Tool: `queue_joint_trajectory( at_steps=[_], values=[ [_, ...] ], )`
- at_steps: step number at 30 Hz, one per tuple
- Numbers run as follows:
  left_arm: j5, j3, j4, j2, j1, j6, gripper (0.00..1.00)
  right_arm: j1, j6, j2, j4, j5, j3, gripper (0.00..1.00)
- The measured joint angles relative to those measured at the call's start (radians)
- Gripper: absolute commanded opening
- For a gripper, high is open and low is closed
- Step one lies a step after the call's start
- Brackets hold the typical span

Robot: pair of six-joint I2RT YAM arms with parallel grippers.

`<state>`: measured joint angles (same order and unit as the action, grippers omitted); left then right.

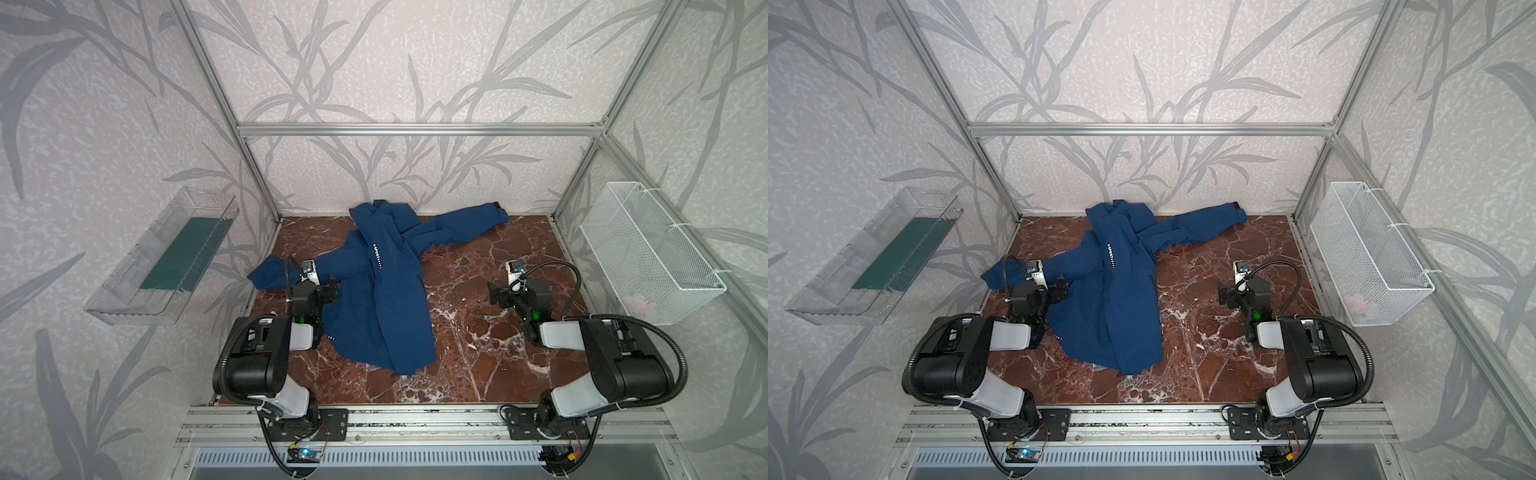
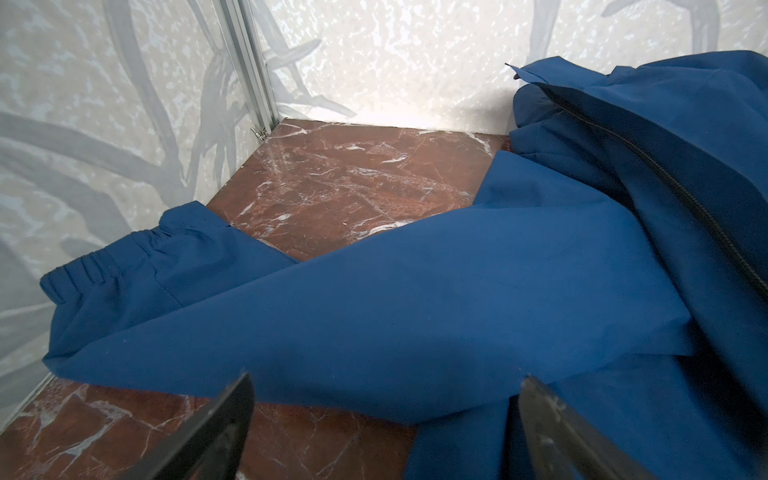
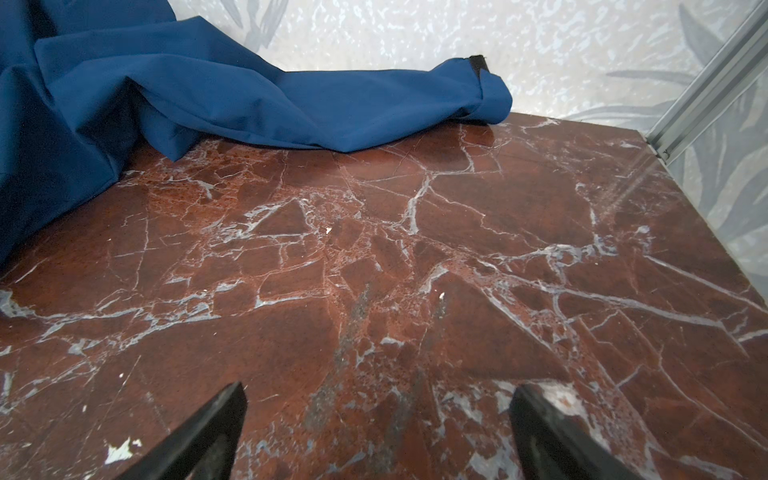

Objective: Zip up the jacket

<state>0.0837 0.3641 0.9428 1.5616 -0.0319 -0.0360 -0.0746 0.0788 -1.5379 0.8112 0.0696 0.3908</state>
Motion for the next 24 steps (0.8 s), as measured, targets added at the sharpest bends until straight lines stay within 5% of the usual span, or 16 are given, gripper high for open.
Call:
queue_joint_trajectory(
  at_steps=[24],
  values=[
    [0.055,0.017,-0.073,-0.024,0.027,0.006,0.99,0.016,0.004,0.012,-0.007,0.047,0.000,0.99]
  ],
)
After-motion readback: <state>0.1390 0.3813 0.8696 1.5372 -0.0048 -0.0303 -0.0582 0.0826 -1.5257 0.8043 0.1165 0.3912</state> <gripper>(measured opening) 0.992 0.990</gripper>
